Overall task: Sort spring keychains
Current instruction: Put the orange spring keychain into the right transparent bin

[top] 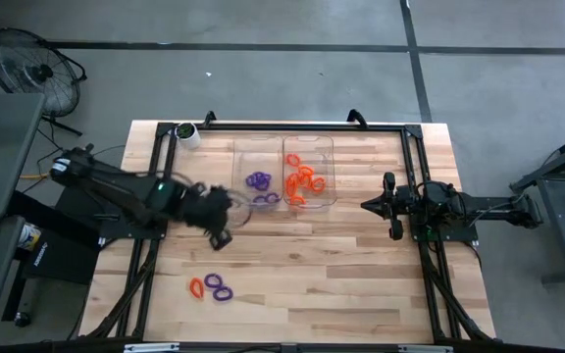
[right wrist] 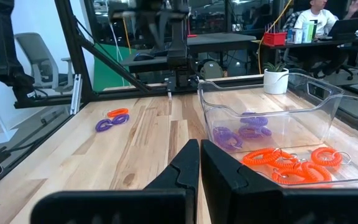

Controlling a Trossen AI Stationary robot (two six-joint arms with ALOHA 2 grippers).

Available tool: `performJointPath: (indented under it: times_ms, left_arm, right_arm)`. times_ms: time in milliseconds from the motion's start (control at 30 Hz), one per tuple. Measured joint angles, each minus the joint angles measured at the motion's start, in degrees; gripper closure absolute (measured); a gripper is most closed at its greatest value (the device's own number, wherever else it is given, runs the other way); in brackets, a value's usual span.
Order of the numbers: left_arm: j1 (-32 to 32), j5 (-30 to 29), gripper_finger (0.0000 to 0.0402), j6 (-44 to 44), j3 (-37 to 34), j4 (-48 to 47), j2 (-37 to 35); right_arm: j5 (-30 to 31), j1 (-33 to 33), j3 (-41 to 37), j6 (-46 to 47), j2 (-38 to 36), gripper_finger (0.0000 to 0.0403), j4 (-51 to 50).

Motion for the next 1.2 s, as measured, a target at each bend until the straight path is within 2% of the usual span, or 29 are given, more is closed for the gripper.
performJointPath:
  times_ms: [267, 467, 600, 800, 967, 1067, 1200]
  left_arm:
    - [-12.5, 2.3, 0.0401, -25.7, -10.6, 0.2, -5.0]
    - [-20.6, 5.2, 0.0401, -39.1, -15.2, 0.5, -5.3]
    - [-25.6, 7.3, 0.0401, -45.9, -18.5, 4.3, -5.1]
    - [-30.3, 9.5, 0.0401, -52.5, -21.2, 10.4, -1.4]
    - [-31.9, 11.9, 0.0397, -55.2, -21.9, 12.5, 3.1]
    - [-31.9, 14.8, 0.0375, -55.1, -22.0, 12.3, 5.9]
    - [-31.9, 15.5, 0.0323, -54.1, -22.0, 13.8, 8.0]
  right_arm:
    - [0.0, 0.0, 0.0, 0.0, 0.0, 0.0392, 0.0]
    - [0.0, 0.0, 0.0, 0.0, 0.0, 0.0392, 0.0]
    - [0.0, 0.0, 0.0, 0.0, 0.0, 0.0392, 0.0]
    - [0.0, 0.0, 0.0, 0.0, 0.0, 0.0392, 0.0]
    - [0.0, 0.0, 0.0, 0.0, 0.0, 0.0392, 0.0]
    - [0.0, 0.0, 0.0, 0.0, 0.0, 0.0392, 0.0]
    - [0.0, 0.0, 0.0, 0.0, 0.0, 0.0392, 0.0]
